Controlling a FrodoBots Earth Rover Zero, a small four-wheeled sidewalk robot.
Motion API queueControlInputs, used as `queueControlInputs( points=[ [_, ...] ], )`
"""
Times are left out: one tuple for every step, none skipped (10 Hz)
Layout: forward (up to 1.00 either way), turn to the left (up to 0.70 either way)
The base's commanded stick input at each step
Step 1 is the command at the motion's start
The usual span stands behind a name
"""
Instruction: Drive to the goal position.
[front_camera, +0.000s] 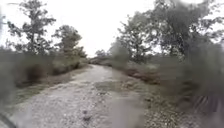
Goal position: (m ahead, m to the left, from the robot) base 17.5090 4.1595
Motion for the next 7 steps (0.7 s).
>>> queueControlInputs(
  points=[
    [0.70,0.00],
    [0.70,0.00],
    [0.70,0.00],
    [0.70,0.00],
    [0.70,0.00],
    [0.70,0.00],
    [0.70,0.00]
  ],
)
